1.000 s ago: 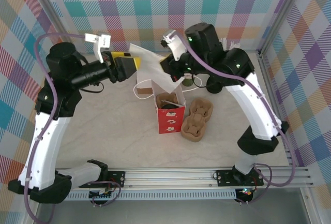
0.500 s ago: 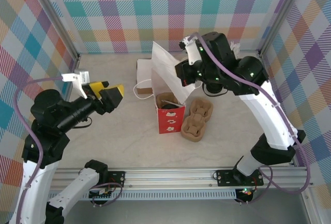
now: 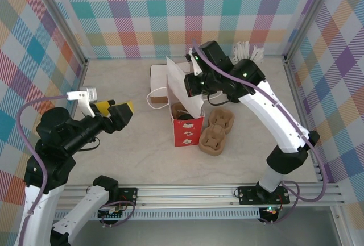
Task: Pack the takeout coffee
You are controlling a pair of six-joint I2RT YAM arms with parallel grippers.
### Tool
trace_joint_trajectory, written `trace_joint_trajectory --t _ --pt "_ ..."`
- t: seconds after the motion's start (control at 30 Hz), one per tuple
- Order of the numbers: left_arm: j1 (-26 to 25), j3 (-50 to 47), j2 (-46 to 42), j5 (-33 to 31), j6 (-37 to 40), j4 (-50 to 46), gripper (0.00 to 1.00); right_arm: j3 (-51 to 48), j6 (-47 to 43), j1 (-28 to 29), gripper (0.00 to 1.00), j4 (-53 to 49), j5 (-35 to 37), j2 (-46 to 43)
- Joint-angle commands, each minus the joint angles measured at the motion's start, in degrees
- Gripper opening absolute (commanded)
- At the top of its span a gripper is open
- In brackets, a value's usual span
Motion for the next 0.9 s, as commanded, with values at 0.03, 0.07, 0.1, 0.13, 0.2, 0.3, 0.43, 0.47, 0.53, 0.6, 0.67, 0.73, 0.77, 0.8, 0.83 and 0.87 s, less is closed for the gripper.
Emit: trace_joint_trajectory --t 0.03,0.07,0.1,0.13,0.2,0.3,0.43,0.47,0.53,0.6,0.67,0.73,0.77,0.8,0.83,0.87 --pt "-0.2 -1.0 -0.4 -0.5 -0.7 -0.3 0.97 -3.1 2.5 0.0 0.0 1.1 0.0 0.9" --pt "-0.3 -1.0 -0.4 -0.5 -0.7 -0.3 0.97 -3.8 2.8 0.0 0.0 1.5 -0.3 1.2" --pt "-0.3 -1.1 -0.4 -0.5 -0.6 -0.3 0.97 -4.3 2.8 0.0 0.0 1.5 -0.4 1.5" --pt "-0.3 -1.1 -0.4 -0.4 -0.7 -0.4 0.97 -4.9 3.0 0.0 0.0 1.6 -0.4 1.8" --pt "-0.3 -1.2 -0.5 -0.5 -0.7 -0.5 0.97 -5.9 3.1 0.0 0.0 1.8 -0.3 2.4" --pt "-0.2 -1.4 -0.4 -0.5 -0.6 -0.4 0.98 -6.9 3.0 -0.1 0.0 2.1 -0.6 3.6" --pt "-0.2 -1.8 -0.4 -0.4 -0.7 -0.4 0.98 -7.9 2.9 0.0 0.0 2.0 -1.3 5.3" --pt "-0.3 -1.8 -0.4 -0.4 -0.7 -0.3 0.98 -8.3 3.0 0.0 0.0 2.4 -1.9 5.6" --pt "-0.3 -1.9 -0.4 -0.4 -0.6 -0.4 0.98 -9.0 3.1 0.0 0.0 3.1 -2.4 6.2" --pt "-0.3 -1.9 -0.3 -0.4 -0.7 -0.3 0.98 -9.5 3.2 -0.1 0.0 2.9 -2.5 7.0" --pt "-0.3 -1.9 -0.3 -0.4 -0.7 -0.2 0.98 -10.2 3.2 -0.2 0.0 3.0 -2.5 8.0" --pt "-0.3 -1.9 -0.2 -0.3 -0.8 -0.3 0.98 -10.8 3.2 -0.4 0.0 2.9 -2.4 8.8" --pt "-0.3 -1.9 -0.2 -0.3 -0.8 -0.3 0.98 -11.0 3.2 -0.5 0.0 3.0 -2.5 9.1" --pt "-0.2 -1.9 -0.2 -0.2 -0.9 -0.2 0.98 -11.3 3.2 -0.5 0.0 3.1 -2.6 9.5" --pt "-0.3 -1.9 -0.2 -0.2 -0.8 -0.3 0.98 -11.6 3.2 -0.6 0.0 3.3 -2.8 9.8" --pt "-0.3 -1.9 -0.1 -0.2 -0.8 -0.3 0.98 -11.8 3.1 -0.6 0.0 3.5 -3.0 10.0"
